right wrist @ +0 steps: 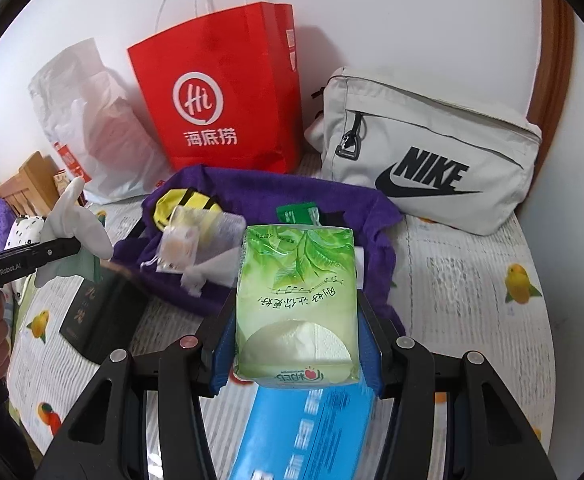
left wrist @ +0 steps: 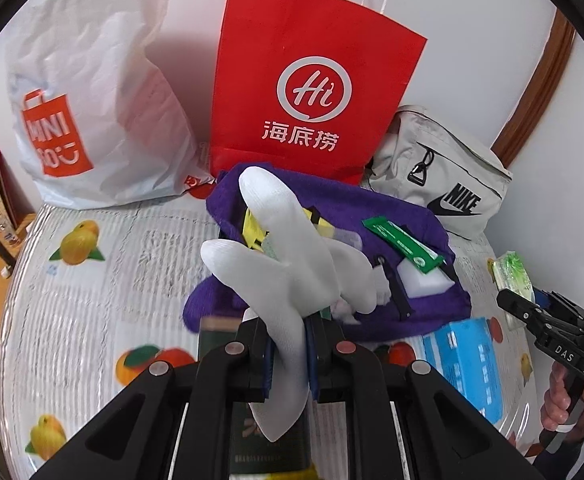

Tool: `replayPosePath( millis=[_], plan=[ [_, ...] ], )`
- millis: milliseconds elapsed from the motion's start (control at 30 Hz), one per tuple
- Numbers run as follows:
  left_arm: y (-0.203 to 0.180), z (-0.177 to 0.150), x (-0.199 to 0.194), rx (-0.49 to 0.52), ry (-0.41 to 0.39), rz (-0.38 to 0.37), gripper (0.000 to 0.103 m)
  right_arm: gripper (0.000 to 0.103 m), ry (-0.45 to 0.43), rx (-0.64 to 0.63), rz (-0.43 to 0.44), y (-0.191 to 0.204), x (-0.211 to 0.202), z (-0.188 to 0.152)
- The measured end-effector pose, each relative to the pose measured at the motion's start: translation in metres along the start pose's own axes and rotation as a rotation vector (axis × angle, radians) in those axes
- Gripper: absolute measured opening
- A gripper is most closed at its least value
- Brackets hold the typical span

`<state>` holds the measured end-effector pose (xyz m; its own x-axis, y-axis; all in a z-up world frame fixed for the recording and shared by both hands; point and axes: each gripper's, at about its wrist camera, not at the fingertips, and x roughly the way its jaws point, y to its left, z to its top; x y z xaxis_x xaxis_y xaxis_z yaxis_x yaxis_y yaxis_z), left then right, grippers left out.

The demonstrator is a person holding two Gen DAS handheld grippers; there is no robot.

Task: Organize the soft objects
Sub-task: 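Lay the gloves on the yellow bag with the left while the right sets the pack on the towel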

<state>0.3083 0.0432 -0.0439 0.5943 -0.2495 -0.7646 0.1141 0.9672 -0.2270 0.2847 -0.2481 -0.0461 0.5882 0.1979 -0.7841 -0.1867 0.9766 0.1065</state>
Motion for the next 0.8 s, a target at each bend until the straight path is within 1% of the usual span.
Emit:
replayPosePath(
  millis=[133,467,667,800],
  plan=[
    [-0.002,0.012,0.015,0.010,0.018,0.003,0.013,0.052,0.016,0.001,-0.003,-0.003,0.017,0.014],
    [-0.007,0.031,0.054,0.008,0.063,-0.028,0.013,0.052,0.077,0.010,0.000,-0.008,0.067,0.043],
    [-0.015,0.036,0.075,0.014,0.098,-0.042,0.013,0.052,0.111,-0.021,0.041,0.006,0.093,0.055],
    [-0.022,0.038,0.091,0.020,0.130,-0.064,0.013,0.052,0.163,-0.035,0.064,0.013,0.114,0.055]
  ],
)
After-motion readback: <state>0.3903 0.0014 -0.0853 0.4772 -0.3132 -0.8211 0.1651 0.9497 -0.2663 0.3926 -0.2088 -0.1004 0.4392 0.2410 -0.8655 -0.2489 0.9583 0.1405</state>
